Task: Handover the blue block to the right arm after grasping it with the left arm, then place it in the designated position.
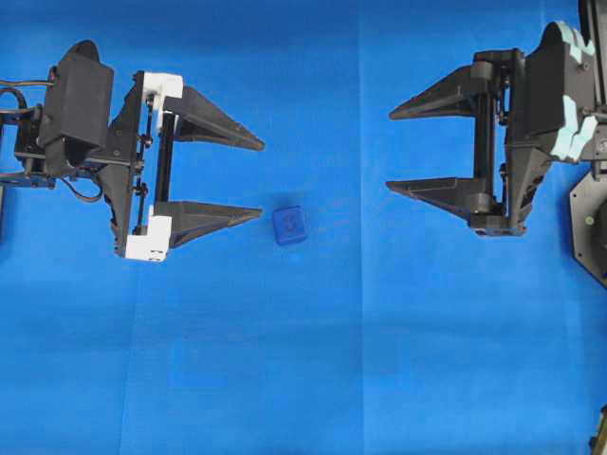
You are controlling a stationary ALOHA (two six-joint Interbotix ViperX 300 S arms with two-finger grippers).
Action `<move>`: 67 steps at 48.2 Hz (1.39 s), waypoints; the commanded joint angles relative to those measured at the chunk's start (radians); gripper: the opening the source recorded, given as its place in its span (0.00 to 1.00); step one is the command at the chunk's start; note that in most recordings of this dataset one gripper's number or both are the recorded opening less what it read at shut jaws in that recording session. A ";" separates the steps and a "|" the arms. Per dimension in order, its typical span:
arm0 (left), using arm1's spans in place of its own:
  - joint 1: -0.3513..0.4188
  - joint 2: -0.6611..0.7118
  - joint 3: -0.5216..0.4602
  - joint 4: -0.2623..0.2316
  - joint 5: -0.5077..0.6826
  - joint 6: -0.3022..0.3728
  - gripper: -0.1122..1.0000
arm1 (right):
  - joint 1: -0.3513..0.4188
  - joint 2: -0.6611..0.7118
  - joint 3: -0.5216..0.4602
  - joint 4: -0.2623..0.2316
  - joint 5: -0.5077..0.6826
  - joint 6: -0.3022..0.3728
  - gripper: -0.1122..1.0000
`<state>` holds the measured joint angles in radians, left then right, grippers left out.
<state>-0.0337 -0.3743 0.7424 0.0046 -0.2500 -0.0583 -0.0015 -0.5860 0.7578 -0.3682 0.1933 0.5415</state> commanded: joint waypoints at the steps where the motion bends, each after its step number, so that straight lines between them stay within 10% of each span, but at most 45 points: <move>1: -0.003 -0.015 -0.025 0.000 -0.005 0.000 0.93 | 0.002 -0.002 -0.009 -0.003 -0.028 0.000 0.82; 28: -0.003 -0.015 -0.025 0.000 -0.005 0.000 0.93 | -0.014 -0.011 0.092 -0.021 -0.311 -0.009 0.82; 67: -0.003 -0.015 -0.025 0.000 -0.005 0.000 0.93 | -0.015 -0.008 0.112 -0.021 -0.333 -0.009 0.81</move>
<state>-0.0337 -0.3743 0.7424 0.0046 -0.2500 -0.0583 -0.0153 -0.5906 0.8805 -0.3881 -0.1304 0.5338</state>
